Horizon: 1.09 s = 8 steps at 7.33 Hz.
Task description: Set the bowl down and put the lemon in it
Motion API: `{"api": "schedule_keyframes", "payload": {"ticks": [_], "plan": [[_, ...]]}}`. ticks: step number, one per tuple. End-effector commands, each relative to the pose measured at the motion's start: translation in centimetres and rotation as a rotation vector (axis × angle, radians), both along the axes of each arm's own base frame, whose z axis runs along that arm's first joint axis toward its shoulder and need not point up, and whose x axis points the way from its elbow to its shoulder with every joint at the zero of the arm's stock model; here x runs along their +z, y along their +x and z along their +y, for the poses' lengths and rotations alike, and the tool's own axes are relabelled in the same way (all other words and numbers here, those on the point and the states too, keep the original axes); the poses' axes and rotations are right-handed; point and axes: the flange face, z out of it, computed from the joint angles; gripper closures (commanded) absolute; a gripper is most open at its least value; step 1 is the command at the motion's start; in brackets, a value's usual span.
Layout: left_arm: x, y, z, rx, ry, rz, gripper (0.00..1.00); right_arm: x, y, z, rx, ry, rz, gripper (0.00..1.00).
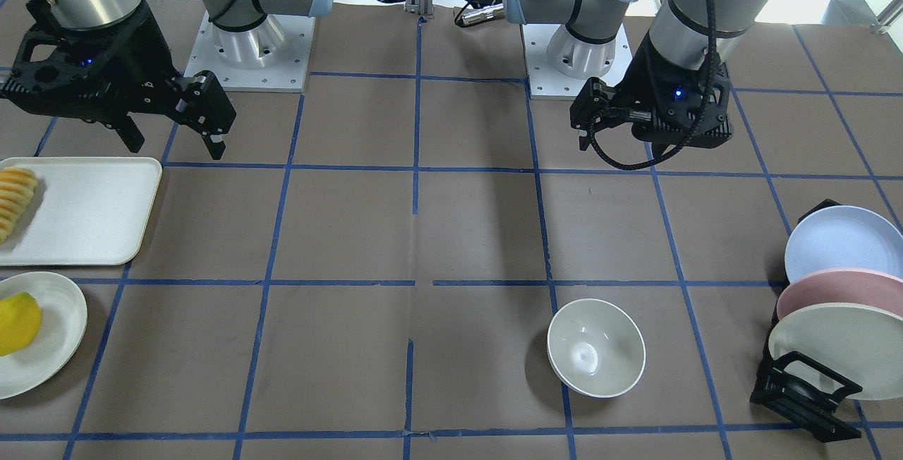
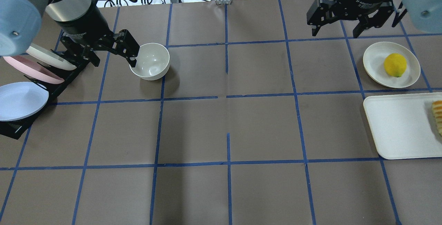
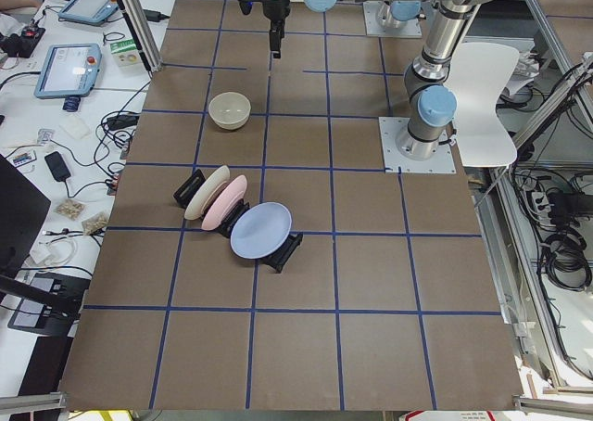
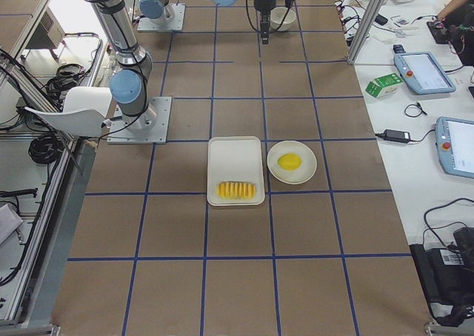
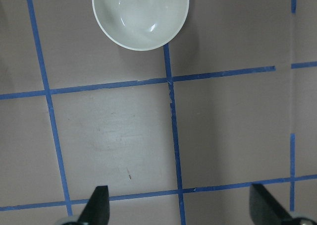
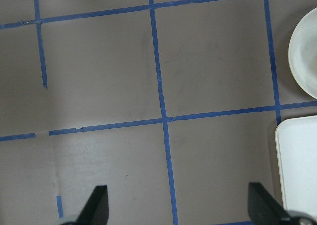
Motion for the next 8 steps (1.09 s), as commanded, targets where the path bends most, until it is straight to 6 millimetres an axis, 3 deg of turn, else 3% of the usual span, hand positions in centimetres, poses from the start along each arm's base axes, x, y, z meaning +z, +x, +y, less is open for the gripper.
{"api": "schedule_keyframes", "payload": {"ticks": [1,4,6,7,8], "plan": [[0.0,-0.4,0.1,0.051,0.003,-0.003,0.00,-0.2,-0.3,-0.1,0.000,0.002,0.003,0.00],[0.1,-0.3,0.3,0.052,0.000,-0.008,0.00,-0.2,-0.4,-0.1,0.000,0.002,0.005,0.00],[-0.3,0.0,0.3,0.059,0.009,0.003,0.00,0.1,-1.5,-0.5,0.015,-0.002,0.032,0.00],[-0.3,0.5,0.2,0.056,0.015,-0.001,0.00,0.1,-4.3,-0.9,0.036,0.005,0.083,0.00],[-0.3,1.2,-0.4,0.067,0.004,-0.001,0.00,0.0,-8.4,-1.3,0.054,0.015,0.082,0.00]]}}
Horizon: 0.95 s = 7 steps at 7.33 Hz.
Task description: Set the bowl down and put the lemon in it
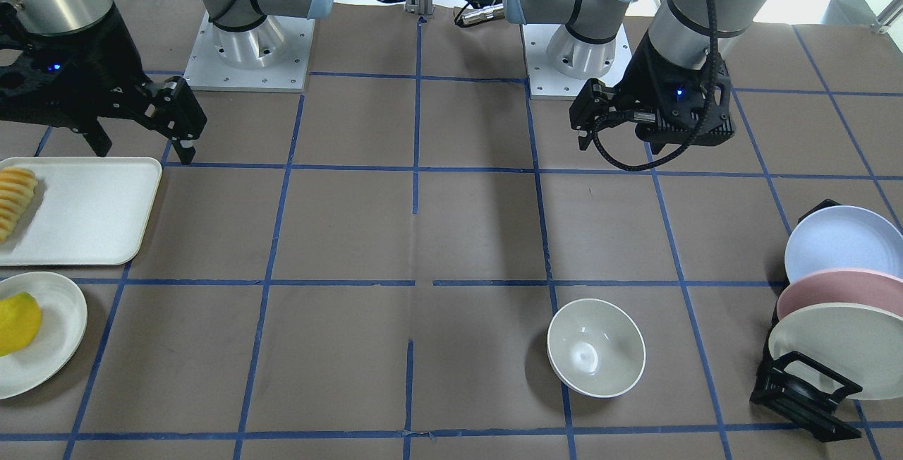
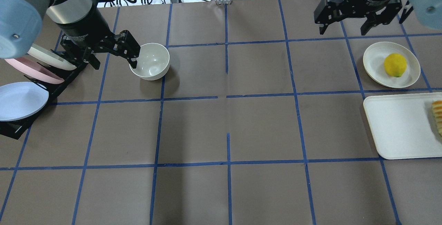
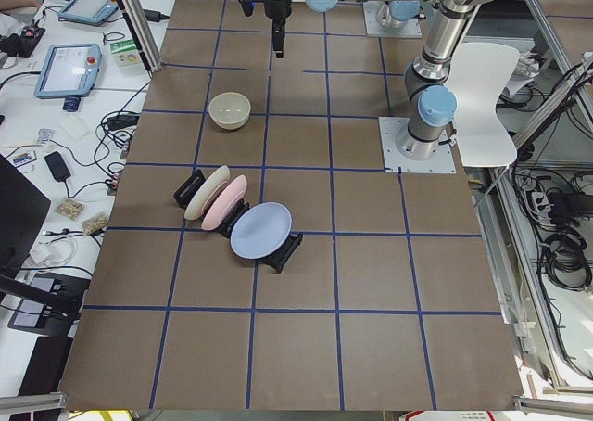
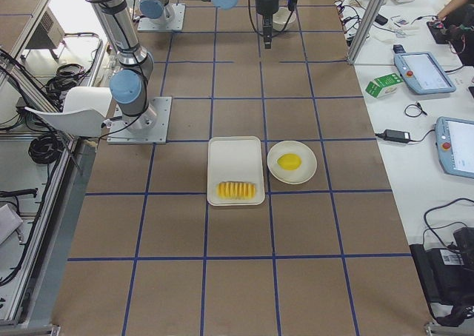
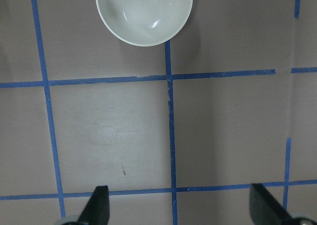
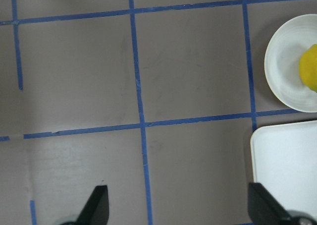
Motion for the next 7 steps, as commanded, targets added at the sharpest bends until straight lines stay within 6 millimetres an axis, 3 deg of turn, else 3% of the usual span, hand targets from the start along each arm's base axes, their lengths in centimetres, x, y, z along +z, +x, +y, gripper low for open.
{"api": "schedule_keyframes", "payload": {"ticks": [1,2,4,5,7], "plan": [[-0.4,1.6,-1.3,0.024,-0.001,0.006,0.00,-0.3,-8.9,-0.7,0.075,0.019,0.036,0.00],[-0.6,3.3,-1.7,0.045,-0.003,0.005,0.00,-1.5,-14.3,-1.4,0.175,0.038,0.052,0.00],[-4.3,5.5,-6.0,0.073,-0.078,-0.009,0.00,-4.4,-25.1,-2.2,0.240,-0.011,0.002,0.00],[-7.1,5.8,-8.1,0.059,-0.071,-0.001,0.00,-5.8,-28.3,-2.4,0.231,-0.033,-0.021,0.00],[-13.3,6.5,-13.1,0.019,-0.133,-0.010,0.00,-8.7,-29.9,-3.4,0.216,-0.029,-0.031,0.00]]}}
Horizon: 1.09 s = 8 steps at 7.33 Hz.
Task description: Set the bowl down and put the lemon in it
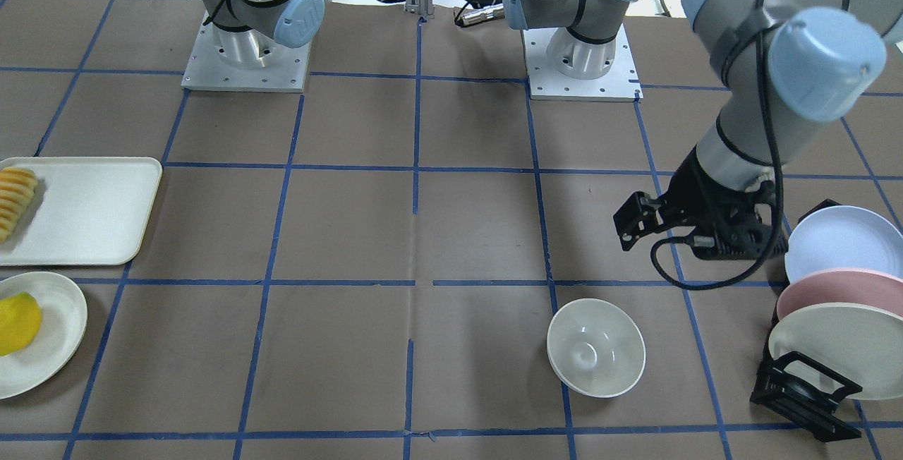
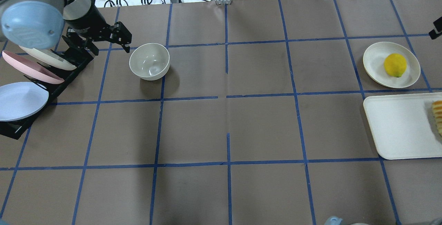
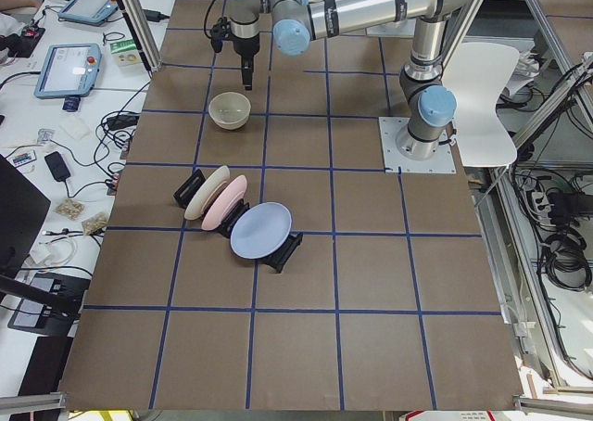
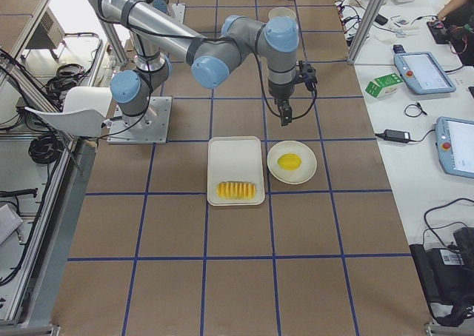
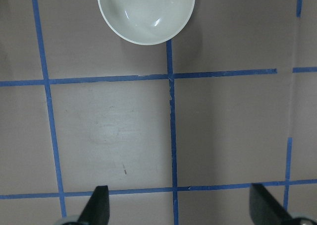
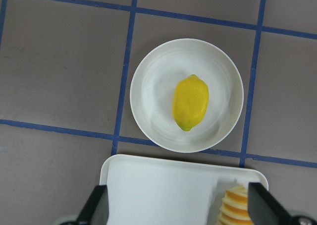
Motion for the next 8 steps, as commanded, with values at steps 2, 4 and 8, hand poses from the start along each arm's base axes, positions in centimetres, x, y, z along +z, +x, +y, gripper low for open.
{"api": "schedule_keyframes", "payload": {"ticks": [2,4,8], "plan": [[-10.5,1.0,-5.7,-0.075,-0.030,-0.016,0.00,-11.0,-3.6,-3.6,-0.003,0.048,-0.045,0.00],[-14.6,2.8,-7.3,-0.072,-0.005,-0.006,0.00,-20.9,-5.4,-7.3,0.000,0.036,-0.039,0.00],[-18.7,3.9,-7.7,-0.091,0.026,0.008,0.57,-23.8,-4.0,-8.3,-0.012,0.022,-0.095,0.00]]}}
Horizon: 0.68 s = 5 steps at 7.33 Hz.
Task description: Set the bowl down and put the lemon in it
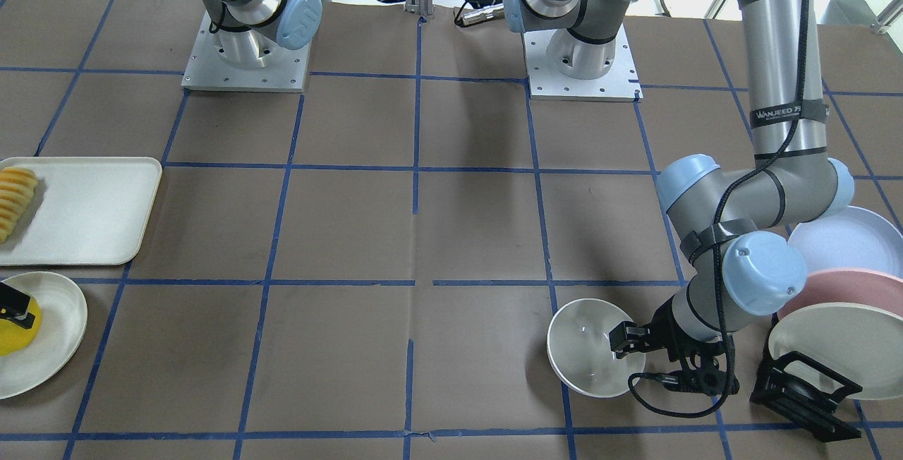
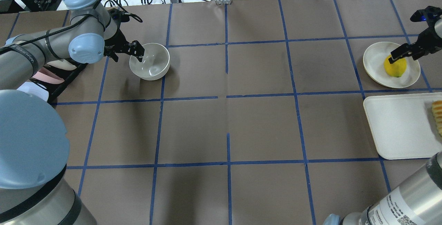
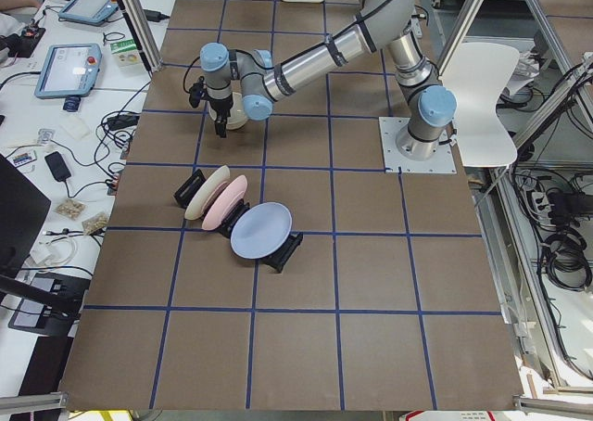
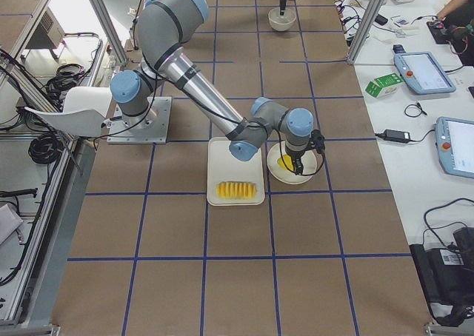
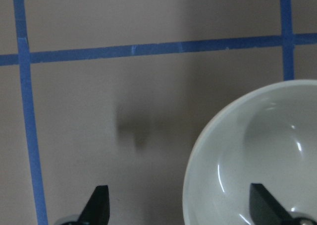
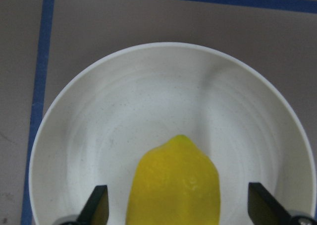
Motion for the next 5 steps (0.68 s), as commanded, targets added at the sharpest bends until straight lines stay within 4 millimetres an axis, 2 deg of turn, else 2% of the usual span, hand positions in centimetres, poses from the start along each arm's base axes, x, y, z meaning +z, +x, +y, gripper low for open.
{"api": "schedule_keyframes", "payload": {"ticks": [1,2,3,5], "plan": [[-1.0,-0.5,0.0,-0.010,0.007,0.017,0.91,-1.1,0.3,-0.2,-0.004,0.010,-0.010,0.16],[-1.1,-1.1,0.0,-0.010,0.003,0.050,1.00,-1.1,0.3,-0.2,-0.004,0.009,-0.005,0.44],[-0.6,-1.4,0.0,-0.013,-0.004,0.057,1.00,-1.2,0.2,-0.1,-0.004,0.021,0.005,0.60],[0.4,-2.0,0.1,-0.027,-0.018,0.057,1.00,0.9,0.0,0.0,-0.007,0.019,0.030,0.64]]}}
